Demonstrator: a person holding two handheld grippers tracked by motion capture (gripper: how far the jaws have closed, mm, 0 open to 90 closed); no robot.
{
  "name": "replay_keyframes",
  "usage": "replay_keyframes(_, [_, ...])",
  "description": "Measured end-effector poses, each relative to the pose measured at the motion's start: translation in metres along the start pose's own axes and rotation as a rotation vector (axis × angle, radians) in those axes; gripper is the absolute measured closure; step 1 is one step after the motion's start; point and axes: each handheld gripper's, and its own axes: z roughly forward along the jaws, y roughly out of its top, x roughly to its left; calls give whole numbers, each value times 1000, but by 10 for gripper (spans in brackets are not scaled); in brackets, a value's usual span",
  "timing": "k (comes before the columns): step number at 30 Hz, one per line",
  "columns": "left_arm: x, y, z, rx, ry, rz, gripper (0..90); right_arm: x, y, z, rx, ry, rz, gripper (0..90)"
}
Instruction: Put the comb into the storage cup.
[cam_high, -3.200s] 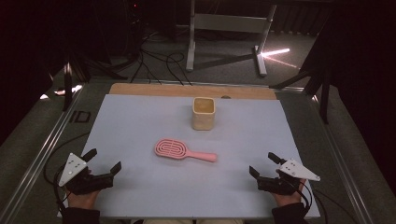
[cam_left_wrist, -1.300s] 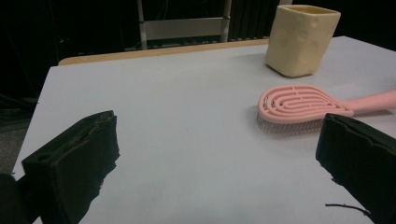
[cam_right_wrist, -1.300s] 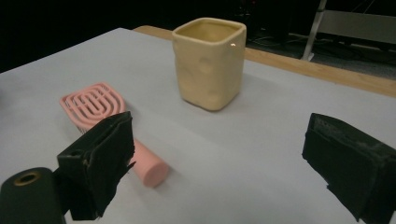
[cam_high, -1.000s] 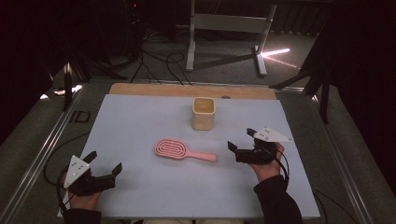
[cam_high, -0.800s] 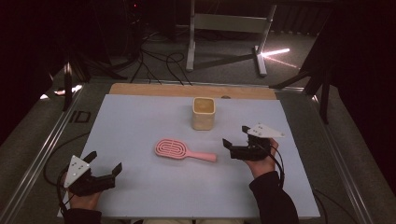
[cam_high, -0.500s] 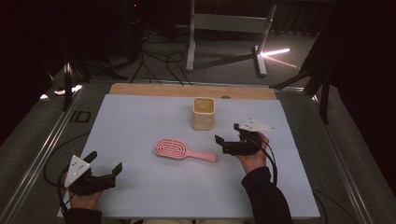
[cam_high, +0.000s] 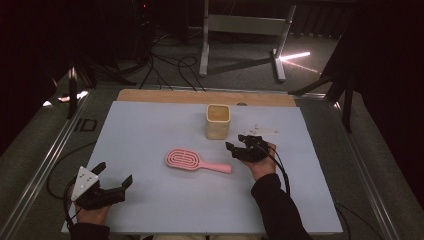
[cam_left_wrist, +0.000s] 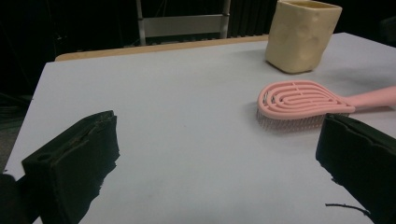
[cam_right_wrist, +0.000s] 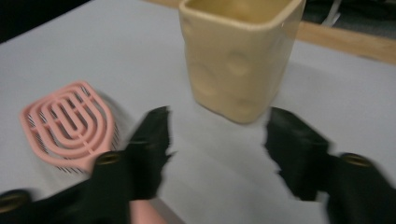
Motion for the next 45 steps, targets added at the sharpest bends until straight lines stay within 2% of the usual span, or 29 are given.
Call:
replay_keyframes(3, [-1, 0, 0, 0, -2, -3, 0, -3, -3, 7, 28, -7, 14, 708])
replay_keyframes(6, [-1, 0, 1, 1, -4, 1, 0, -4, -5, 12, 33, -29, 15, 898])
replay_keyframes(11, [-1, 0, 1, 0, -6, 0, 0, -1, -8, 23, 81, -32, -12, 900])
replay_keyframes(18, [-1, 0, 0, 0, -7, 1, 0, 3, -18, 37, 186, 6, -26, 900])
replay_keyframes(25, [-2, 0, 1, 2, -8, 2, 0, 22, -25, 43, 294, 24, -141, 900])
replay_keyframes(31, [-2, 0, 1, 4, -8, 2, 0, 34, -30, 41, 318, 60, -194, 900])
replay_keyframes(39, [-3, 0, 1, 7, -9, 8, 0, 43, -33, 38, 319, 91, -222, 900])
replay_keyframes(45, [-3, 0, 2, 7, -11, 7, 0, 59, -32, 39, 314, 126, -254, 900])
